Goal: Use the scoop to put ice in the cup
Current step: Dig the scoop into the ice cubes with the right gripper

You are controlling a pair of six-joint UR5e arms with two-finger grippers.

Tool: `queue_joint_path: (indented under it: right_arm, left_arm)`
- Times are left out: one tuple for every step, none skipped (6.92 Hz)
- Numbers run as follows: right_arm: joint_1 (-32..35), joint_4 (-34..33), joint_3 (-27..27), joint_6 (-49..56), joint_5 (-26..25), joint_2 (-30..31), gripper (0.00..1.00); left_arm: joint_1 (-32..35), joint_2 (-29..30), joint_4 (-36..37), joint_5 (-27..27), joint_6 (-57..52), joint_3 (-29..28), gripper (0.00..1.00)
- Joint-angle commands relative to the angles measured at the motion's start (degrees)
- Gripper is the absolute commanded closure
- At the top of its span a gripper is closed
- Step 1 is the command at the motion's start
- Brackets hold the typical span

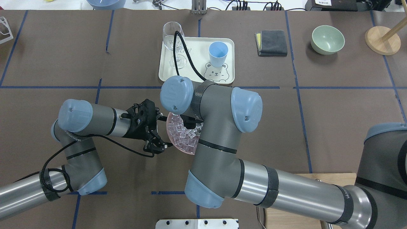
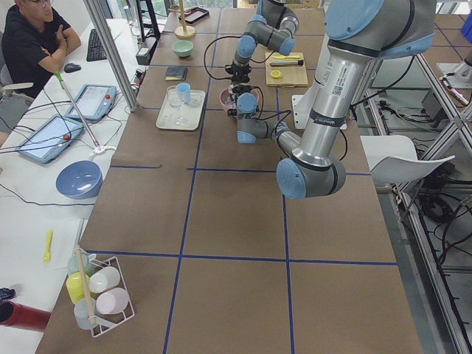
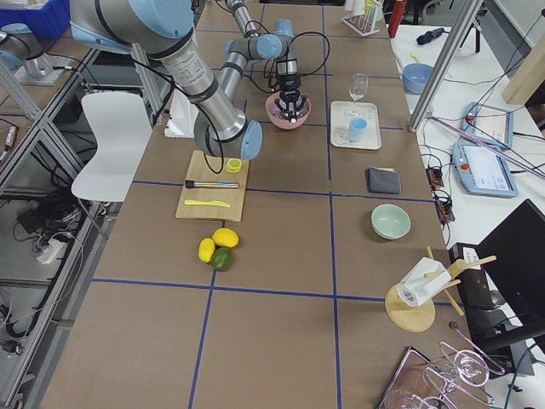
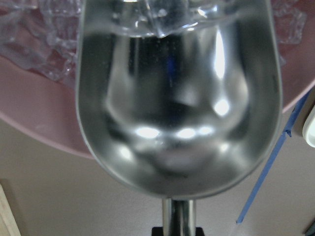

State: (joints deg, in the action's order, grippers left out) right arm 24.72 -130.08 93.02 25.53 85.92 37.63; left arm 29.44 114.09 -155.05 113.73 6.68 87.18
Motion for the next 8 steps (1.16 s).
queue_joint_path:
  right_arm:
    - [0.15, 6.63, 3.28, -0.39, 0.56, 5.39, 1.00]
    - [0.33, 8.08, 5.30, -0.92, 1.52, 7.35, 1.00]
    - [0.85, 8.35, 5.67, -1.01, 2.58, 7.37, 1.00]
    - [1.47, 8.44, 5.68, -1.01, 3.80, 7.37, 1.00]
    - [1.56, 9.58, 5.68, -1.10, 3.90, 7.54, 1.00]
    - [2.00, 14.02, 5.68, -2.58, 5.99, 9.37, 1.00]
    - [2.70, 18.42, 5.85, -3.99, 8.80, 11.04, 1.00]
    - [2.97, 18.81, 6.03, -4.52, 9.09, 11.32, 1.00]
  left_arm:
    - [0.00, 0.00, 0.01, 0.00, 0.00, 0.09, 0.00]
    - [0.00, 0.00, 0.01, 0.00, 0.00, 0.09, 0.00]
    - [0.00, 0.00, 0.01, -0.09, 0.00, 0.09, 0.00]
    - [0.00, 0.08, 0.01, -0.09, 0.00, 0.09, 0.00]
    - [0.00, 0.08, 0.01, -0.09, 0.00, 0.18, 0.00]
    - [0.09, 0.00, 0.01, 0.00, 0.00, 0.18, 0.00]
    - [0.09, 0.00, 0.01, -0.09, 0.00, 0.18, 0.00]
    - [0.17, 0.00, 0.01, -0.09, 0.00, 0.27, 0.00]
